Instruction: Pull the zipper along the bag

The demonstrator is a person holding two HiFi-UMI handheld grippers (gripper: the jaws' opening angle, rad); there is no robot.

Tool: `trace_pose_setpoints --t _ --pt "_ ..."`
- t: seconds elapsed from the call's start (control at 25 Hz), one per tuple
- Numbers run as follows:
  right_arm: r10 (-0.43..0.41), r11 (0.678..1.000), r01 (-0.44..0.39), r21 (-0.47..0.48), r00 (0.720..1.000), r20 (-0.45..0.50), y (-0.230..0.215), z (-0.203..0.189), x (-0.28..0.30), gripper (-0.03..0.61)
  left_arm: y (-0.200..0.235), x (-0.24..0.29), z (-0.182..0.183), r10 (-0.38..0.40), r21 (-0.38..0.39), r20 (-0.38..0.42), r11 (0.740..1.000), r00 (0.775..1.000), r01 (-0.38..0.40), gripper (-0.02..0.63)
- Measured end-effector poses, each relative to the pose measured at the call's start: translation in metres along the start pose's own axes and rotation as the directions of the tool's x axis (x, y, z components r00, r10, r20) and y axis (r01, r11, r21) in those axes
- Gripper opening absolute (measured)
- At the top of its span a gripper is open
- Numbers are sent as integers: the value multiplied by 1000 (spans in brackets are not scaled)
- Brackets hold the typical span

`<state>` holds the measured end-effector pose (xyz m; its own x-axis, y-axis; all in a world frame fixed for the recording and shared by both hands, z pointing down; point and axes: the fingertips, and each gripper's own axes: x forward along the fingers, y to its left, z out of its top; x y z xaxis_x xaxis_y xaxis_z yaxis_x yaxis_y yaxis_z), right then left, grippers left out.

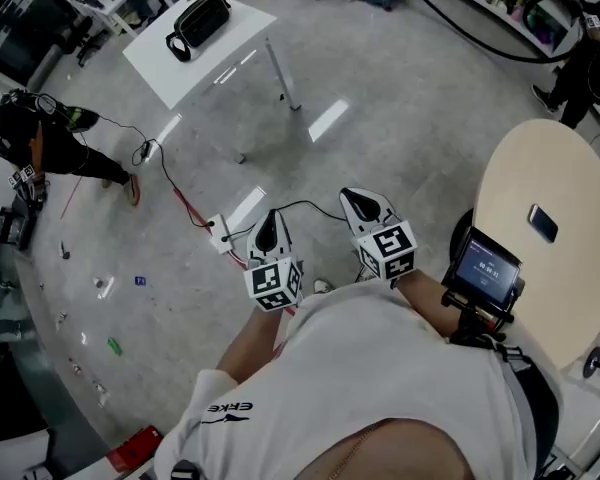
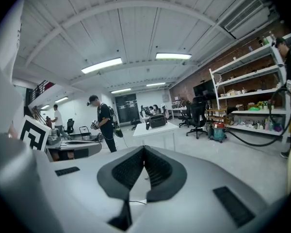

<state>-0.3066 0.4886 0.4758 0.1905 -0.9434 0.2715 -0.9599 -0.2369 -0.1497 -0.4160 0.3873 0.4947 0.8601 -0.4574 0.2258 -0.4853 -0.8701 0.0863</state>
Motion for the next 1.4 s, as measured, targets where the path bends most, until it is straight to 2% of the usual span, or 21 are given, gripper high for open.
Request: trace_pose_setpoints --t 0.28,0.48,0.92,1.08,1.24,1.4 --pt "-64 998 63 19 997 31 -78 2 -20 5 -61 53 7 -58 34 19 998 998 57 5" --pt "-100 995 99 26 994 46 -102 -14 -24 5 -74 70 -2 -65 35 52 997 996 64 5" --pt "-178 980 173 101 983 43 -131 -22 -26 5 -88 100 4 -139 82 15 987 990 137 5" --pt "-222 971 216 102 974 44 -143 -12 -26 5 -94 117 18 -182 86 22 980 983 179 5" --pt "-266 961 261 95 962 52 -153 14 -15 5 -94 143 40 -238 87 22 968 971 235 5" --pt "-313 947 306 99 947 69 -191 33 46 5 -77 223 53 -294 100 24 952 955 290 5"
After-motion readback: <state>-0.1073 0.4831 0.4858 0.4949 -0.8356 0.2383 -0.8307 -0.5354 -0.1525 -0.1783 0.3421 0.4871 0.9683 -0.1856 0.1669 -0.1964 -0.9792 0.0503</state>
